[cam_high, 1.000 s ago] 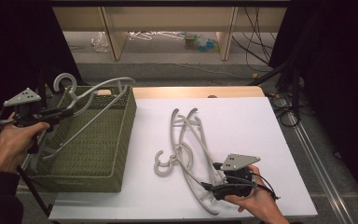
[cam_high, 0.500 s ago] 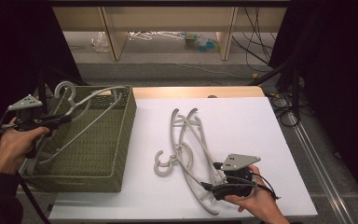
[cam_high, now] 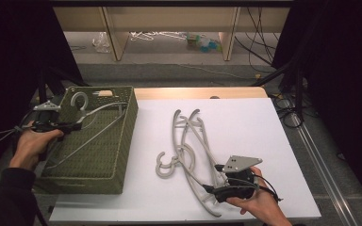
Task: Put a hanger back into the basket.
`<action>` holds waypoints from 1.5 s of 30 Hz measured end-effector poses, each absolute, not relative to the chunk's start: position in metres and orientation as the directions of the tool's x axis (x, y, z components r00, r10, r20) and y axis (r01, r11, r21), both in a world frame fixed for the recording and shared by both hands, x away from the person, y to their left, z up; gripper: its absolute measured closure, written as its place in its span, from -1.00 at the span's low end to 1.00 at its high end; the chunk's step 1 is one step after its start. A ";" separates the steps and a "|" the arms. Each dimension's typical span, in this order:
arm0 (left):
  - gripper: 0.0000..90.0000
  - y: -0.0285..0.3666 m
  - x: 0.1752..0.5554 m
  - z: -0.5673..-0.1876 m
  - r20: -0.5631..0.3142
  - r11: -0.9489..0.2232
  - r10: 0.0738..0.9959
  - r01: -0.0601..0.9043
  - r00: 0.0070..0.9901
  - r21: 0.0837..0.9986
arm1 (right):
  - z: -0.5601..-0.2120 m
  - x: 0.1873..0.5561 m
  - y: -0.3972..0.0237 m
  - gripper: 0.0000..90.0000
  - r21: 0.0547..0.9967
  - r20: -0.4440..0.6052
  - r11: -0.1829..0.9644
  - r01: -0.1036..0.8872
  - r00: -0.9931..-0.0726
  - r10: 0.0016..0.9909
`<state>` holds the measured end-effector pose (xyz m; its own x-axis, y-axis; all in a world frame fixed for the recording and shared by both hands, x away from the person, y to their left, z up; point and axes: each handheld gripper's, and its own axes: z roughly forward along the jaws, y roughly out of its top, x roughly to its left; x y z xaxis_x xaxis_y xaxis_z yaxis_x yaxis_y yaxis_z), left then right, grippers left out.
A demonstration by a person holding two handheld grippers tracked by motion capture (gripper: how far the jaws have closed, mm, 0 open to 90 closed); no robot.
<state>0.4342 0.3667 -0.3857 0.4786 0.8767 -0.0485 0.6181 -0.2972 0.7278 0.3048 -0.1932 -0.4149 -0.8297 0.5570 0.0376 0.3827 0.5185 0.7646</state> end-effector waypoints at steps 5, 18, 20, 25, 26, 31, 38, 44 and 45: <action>0.73 0.372 0.435 -0.395 -0.072 -0.278 0.898 0.686 0.434 0.672 | -0.415 0.306 -0.193 -0.45 0.766 0.036 0.518 0.381 -0.830 0.557; 0.65 0.390 0.432 -0.409 -0.135 -0.153 0.941 0.743 0.311 0.651 | -0.417 0.306 -0.193 -0.45 0.763 0.039 0.517 0.387 -0.827 0.561; 0.65 0.391 0.432 -0.409 -0.145 -0.139 0.942 0.745 0.302 0.652 | -0.417 0.306 -0.193 -0.45 0.759 0.043 0.520 0.392 -0.827 0.561; 0.46 0.394 0.425 -0.398 -0.163 -0.046 0.962 0.715 0.221 0.698 | -0.418 0.306 -0.193 -0.45 0.758 0.049 0.514 0.402 -0.821 0.569; 0.42 0.394 0.423 -0.395 -0.166 -0.032 0.963 0.699 0.214 0.715 | -0.419 0.307 -0.193 -0.45 0.762 0.041 0.515 0.393 -0.823 0.567; 0.08 0.383 0.404 -0.372 -0.195 0.012 0.953 0.612 0.233 0.791 | -0.421 0.308 -0.194 -0.45 0.765 0.045 0.508 0.396 -0.820 0.571; -0.27 0.345 0.369 -0.353 -0.214 0.043 0.925 0.472 0.315 0.880 | -0.426 0.313 -0.198 -0.48 0.791 0.055 0.465 0.398 -0.803 0.593; -0.47 0.303 0.341 -0.353 -0.250 0.056 0.869 0.417 0.427 0.907 | -0.425 0.314 -0.197 -0.49 0.810 0.062 0.436 0.392 -0.796 0.601; -0.46 0.295 0.337 -0.354 -0.259 0.070 0.858 0.400 0.444 0.914 | -0.425 0.314 -0.197 -0.49 0.813 0.060 0.434 0.388 -0.797 0.601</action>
<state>0.3373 0.2953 -0.3543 0.4435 0.8579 -0.2595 0.3995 0.0699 0.9141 0.3137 -0.1970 -0.4247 -0.7973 0.6006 0.0603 0.3885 0.4341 0.8128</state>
